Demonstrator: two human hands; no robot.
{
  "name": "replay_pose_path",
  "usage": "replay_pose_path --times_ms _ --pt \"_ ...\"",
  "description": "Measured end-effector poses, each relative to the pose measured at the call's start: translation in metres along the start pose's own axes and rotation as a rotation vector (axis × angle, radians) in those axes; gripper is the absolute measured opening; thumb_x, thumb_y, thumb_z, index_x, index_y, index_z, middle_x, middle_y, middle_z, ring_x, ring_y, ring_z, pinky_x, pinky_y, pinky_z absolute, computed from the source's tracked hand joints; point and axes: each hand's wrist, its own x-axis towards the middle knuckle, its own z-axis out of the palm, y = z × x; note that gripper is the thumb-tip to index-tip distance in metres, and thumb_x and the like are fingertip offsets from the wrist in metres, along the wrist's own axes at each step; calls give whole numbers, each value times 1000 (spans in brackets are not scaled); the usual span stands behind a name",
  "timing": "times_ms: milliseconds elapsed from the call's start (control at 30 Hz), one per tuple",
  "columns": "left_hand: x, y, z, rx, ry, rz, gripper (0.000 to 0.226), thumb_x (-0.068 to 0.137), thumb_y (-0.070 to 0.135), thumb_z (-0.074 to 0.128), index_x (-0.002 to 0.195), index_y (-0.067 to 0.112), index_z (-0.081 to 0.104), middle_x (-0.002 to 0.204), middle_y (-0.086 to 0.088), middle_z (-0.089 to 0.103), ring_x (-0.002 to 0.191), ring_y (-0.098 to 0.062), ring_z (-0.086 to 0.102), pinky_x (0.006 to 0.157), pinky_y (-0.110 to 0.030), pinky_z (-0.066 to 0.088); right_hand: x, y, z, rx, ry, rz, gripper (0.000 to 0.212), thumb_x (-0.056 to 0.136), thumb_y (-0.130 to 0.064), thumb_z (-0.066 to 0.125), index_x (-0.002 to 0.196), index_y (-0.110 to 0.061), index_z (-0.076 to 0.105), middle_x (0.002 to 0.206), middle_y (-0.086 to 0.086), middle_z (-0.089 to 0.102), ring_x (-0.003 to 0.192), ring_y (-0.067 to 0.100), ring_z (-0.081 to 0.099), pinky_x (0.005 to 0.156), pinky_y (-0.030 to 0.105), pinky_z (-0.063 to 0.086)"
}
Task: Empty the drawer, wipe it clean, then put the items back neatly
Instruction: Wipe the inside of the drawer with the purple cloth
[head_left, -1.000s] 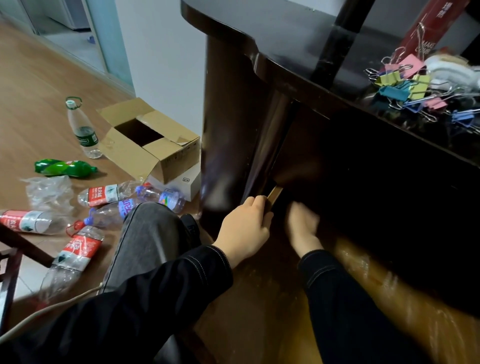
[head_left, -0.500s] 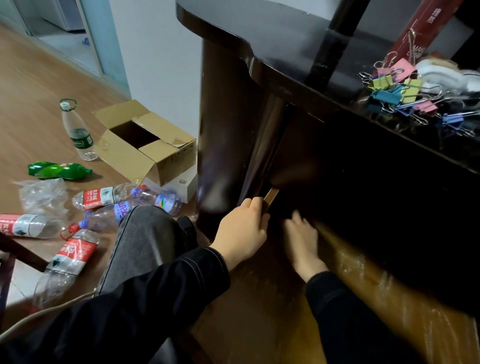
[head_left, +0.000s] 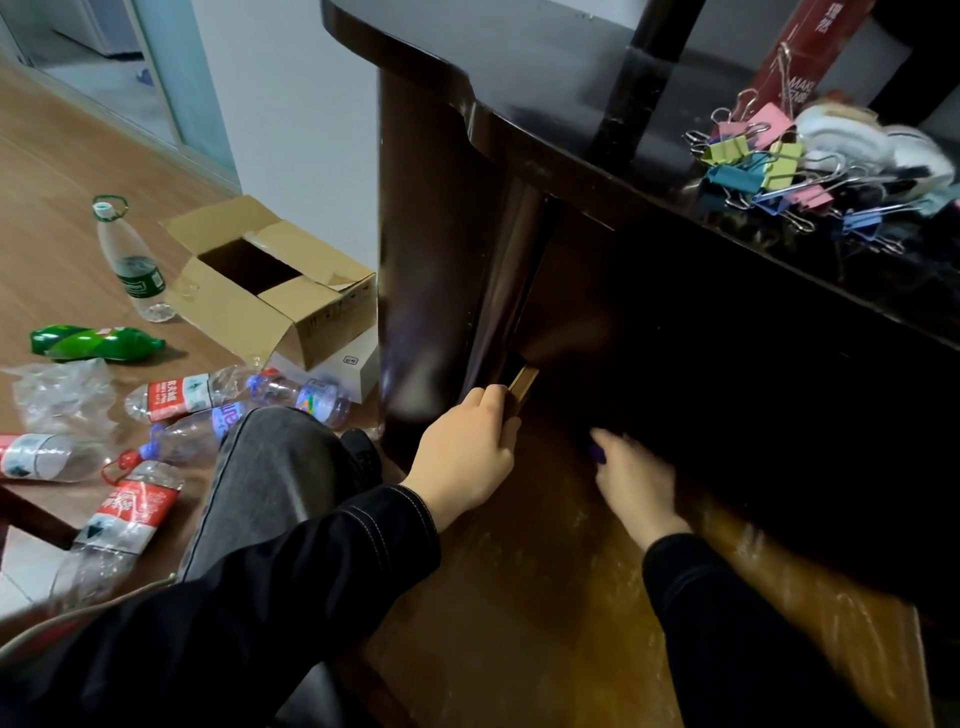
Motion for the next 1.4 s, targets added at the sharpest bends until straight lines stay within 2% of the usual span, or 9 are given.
replay_pose_path --times_ms 167,300,433,667,767,900,1100,1267,1400 --pt "0 -2 1 0 3 -3 31 102 38 44 124 16 47 114 -2 57 95 -29 61 76 -38 47 -9 -12 -4 -66 11 10 50 96 -22 64 145 -25 51 135 3 62 112 21 66 78 30 54" --pt "1 -2 3 -4 9 1 31 102 37 44 124 17 47 115 -2 58 94 -29 62 73 -36 46 -19 9 2 -34 -50 -70 53 96 -21 64 147 -29 50 147 1 52 118 22 63 84 32 54" --pt "0 -2 0 -7 5 2 29 102 37 45 123 17 47 113 -2 58 93 -28 62 74 -38 48 15 17 -2 267 -224 287 41 105 -33 47 144 -19 51 132 9 63 114 26 63 89 32 51" --pt "1 -1 0 -11 -1 -4 30 102 37 45 124 16 47 115 -3 58 96 -29 62 80 -42 51 -14 16 5 -90 101 -93 51 95 -63 53 128 -27 67 118 -3 72 98 15 71 61 21 48" --pt "0 -1 -1 -13 -6 -7 30 102 37 45 124 17 47 115 -2 58 96 -29 62 80 -42 51 -2 20 9 83 65 -35 38 101 -48 50 128 -26 67 112 -6 74 95 9 70 65 19 53" --pt "0 -1 -1 -9 -2 -7 30 102 38 44 124 17 47 115 -2 58 96 -29 62 78 -40 50 13 14 4 86 36 57 31 102 -42 51 124 -23 63 95 -4 68 74 8 63 51 21 43" --pt "0 0 0 -7 0 -6 30 102 37 44 123 17 47 114 -3 58 96 -30 62 78 -41 50 -9 21 10 -125 40 -237 25 95 -34 65 119 -25 66 109 -3 68 83 14 68 52 16 36" --pt "-1 0 -3 -3 -14 -11 31 103 37 44 125 16 47 116 -3 57 97 -29 61 79 -42 50 17 18 3 136 -36 141 35 103 -39 49 132 -20 57 117 3 66 97 18 66 63 22 46" --pt "-1 0 -2 -16 -21 -9 31 102 37 44 125 16 47 115 -4 58 98 -30 61 81 -43 50 -14 8 0 -32 -28 -259 36 94 -28 68 129 -24 61 119 -5 60 90 15 68 64 20 45"
